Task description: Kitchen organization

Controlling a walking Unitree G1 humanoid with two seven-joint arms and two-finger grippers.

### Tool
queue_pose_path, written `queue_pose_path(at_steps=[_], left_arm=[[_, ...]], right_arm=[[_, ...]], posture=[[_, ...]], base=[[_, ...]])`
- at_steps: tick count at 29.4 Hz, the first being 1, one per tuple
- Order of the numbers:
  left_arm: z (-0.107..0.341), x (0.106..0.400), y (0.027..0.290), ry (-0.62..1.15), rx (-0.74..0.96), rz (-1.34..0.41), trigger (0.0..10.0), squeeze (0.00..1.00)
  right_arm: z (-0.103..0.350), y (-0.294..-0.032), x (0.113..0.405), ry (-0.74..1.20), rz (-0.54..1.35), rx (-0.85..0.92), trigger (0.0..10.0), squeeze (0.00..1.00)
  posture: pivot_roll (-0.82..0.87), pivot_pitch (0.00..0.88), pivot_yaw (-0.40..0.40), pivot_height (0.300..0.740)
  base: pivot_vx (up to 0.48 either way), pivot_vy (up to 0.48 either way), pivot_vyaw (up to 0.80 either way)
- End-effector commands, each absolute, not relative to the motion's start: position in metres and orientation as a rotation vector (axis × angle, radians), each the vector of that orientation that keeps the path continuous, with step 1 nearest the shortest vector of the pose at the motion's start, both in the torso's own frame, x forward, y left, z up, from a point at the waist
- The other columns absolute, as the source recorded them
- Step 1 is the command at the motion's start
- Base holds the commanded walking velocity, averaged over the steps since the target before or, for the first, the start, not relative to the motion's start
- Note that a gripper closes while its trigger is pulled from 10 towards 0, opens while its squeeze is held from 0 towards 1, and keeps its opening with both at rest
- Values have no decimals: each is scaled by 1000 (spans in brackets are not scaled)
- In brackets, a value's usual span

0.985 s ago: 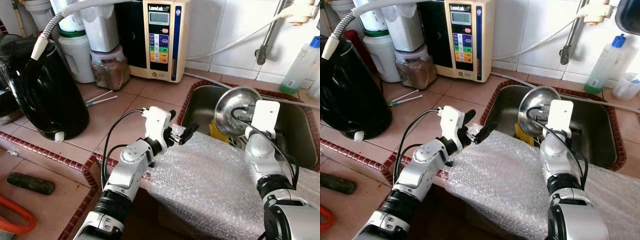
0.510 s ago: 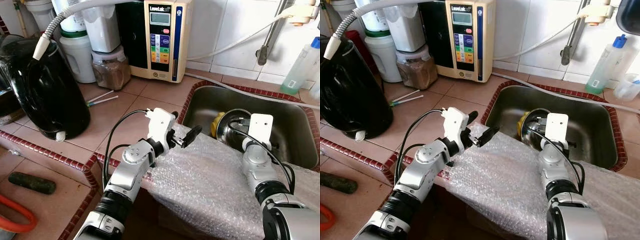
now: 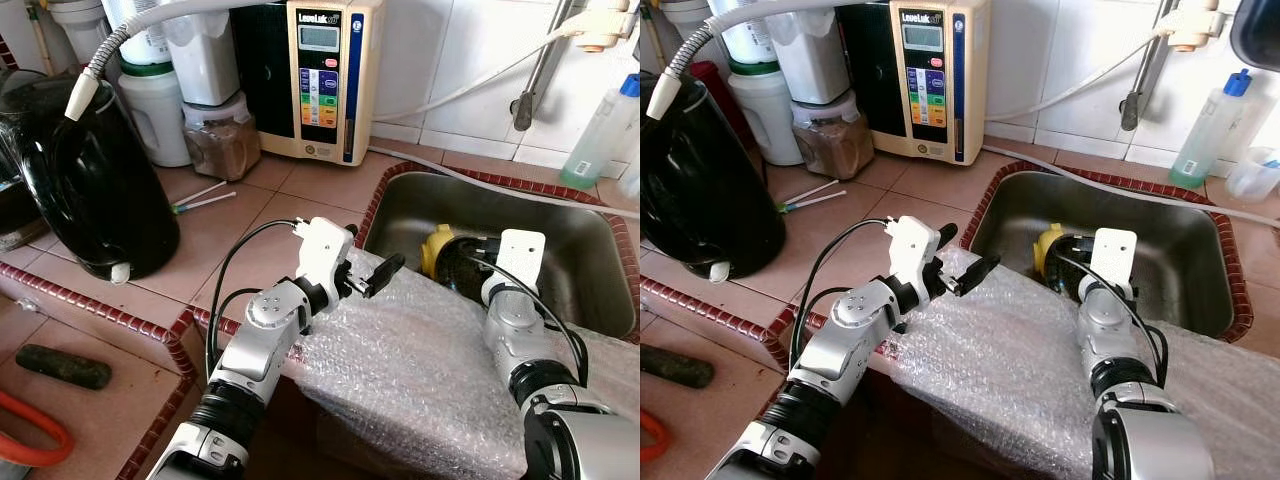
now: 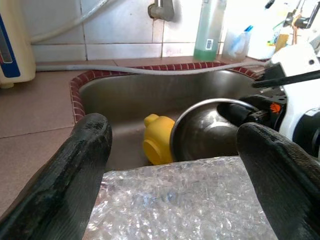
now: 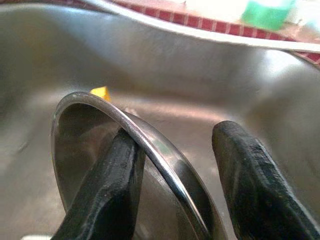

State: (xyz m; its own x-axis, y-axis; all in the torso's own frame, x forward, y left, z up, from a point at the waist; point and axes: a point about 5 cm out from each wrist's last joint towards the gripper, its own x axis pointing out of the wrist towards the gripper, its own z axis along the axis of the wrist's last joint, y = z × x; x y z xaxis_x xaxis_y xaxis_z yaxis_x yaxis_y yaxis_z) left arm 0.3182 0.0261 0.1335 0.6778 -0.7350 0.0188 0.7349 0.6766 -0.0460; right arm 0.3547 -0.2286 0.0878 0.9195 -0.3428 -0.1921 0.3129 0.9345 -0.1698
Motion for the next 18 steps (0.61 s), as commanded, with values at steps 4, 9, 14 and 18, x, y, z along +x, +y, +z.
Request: queue_pose_path(at_steps=[4, 9, 14, 18], left_arm=[[133, 318, 25, -1, -24, -835, 10000, 1000], [133, 318, 24, 0, -29, -829, 10000, 1000], [132, 318, 25, 5, -25, -814, 10000, 1000], [134, 320, 28, -6, -27, -779, 10000, 1000]], right_arm=[[65, -214, 348, 342, -219, -184, 10000, 1000], [70, -204, 352, 315, -156, -227, 10000, 1000], [80, -198, 356, 231, -123, -336, 10000, 1000], [88, -189, 360, 166, -61, -389, 10000, 1000]], posture=[[51, 0, 56, 740], [51, 0, 52, 740], [57, 0, 49, 740], [52, 0, 51, 740]], base=[[0, 0, 0], [0, 0, 0], [0, 0, 0], [0, 0, 0]])
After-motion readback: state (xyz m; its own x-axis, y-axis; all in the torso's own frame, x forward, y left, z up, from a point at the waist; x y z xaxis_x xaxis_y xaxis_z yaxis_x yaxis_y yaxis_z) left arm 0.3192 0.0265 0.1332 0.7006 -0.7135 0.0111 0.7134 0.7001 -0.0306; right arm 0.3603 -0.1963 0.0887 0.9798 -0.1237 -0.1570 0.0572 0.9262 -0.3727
